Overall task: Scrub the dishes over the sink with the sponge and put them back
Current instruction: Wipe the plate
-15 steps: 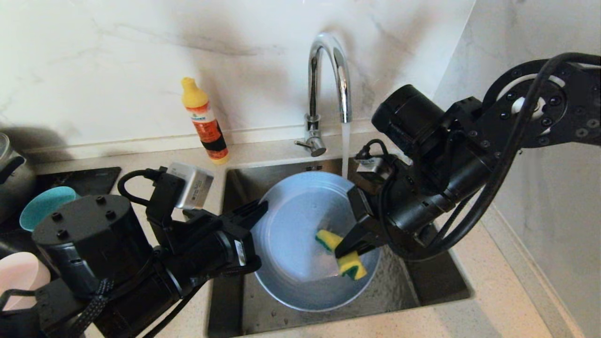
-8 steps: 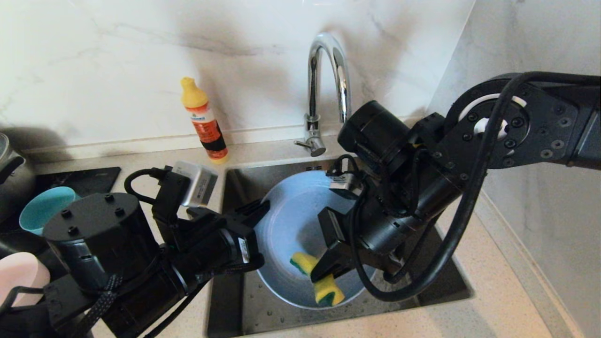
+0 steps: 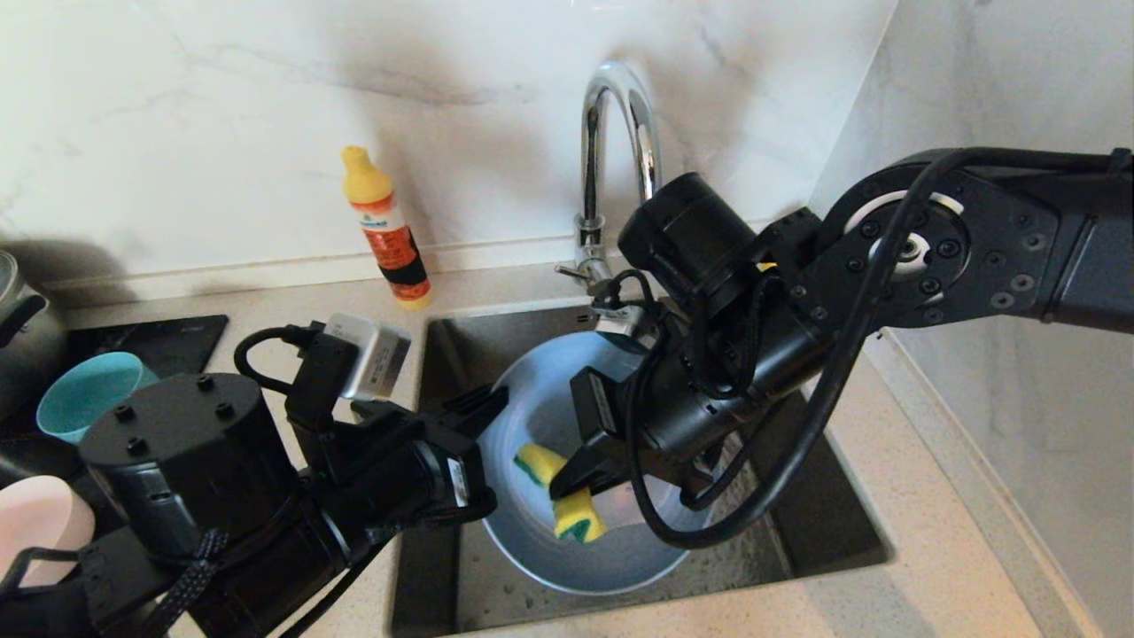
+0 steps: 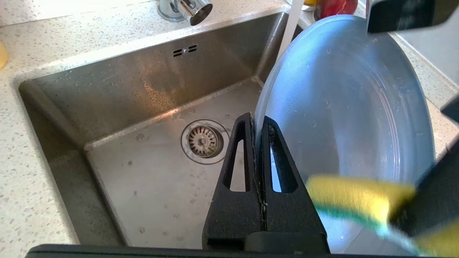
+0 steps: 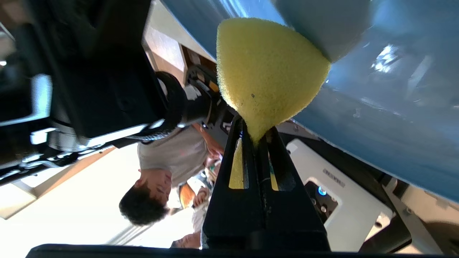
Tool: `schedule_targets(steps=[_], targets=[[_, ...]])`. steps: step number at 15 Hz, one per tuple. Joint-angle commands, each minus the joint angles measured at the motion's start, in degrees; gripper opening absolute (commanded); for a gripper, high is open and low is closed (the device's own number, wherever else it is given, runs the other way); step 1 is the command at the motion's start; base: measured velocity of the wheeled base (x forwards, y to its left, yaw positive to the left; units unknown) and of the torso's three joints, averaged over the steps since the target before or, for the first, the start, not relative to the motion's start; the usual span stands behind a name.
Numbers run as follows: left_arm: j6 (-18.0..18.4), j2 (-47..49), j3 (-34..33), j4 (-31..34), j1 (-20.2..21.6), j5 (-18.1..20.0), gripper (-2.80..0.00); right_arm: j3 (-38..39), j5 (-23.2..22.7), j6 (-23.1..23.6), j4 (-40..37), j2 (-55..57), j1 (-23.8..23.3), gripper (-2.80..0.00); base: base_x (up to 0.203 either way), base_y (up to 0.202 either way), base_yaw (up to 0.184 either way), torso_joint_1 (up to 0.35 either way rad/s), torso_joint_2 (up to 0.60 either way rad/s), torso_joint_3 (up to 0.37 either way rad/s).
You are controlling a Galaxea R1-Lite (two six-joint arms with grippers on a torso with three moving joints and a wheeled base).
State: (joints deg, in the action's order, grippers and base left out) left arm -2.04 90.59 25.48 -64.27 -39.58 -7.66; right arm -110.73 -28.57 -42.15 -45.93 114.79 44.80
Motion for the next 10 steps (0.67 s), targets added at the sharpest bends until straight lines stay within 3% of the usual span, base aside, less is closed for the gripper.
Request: schedule_targets(steps=[1, 10], targets=[[-0.03, -0.72, -0.52, -0.33, -0.03, -0.07, -2.80, -0.02, -0.18, -0.21, 0.29, -1.30, -0.92, -2.80, 0.000, 0.000, 0.000, 0.000, 0.00, 0.000], [-0.14, -1.73, -1.22, -0.33, 0.03, -0.08, -2.80, 0.45, -0.17, -0.21, -0.91, -5.75, -6.58, -2.80, 0.000, 0.000, 0.000, 0.000, 0.00, 0.000]])
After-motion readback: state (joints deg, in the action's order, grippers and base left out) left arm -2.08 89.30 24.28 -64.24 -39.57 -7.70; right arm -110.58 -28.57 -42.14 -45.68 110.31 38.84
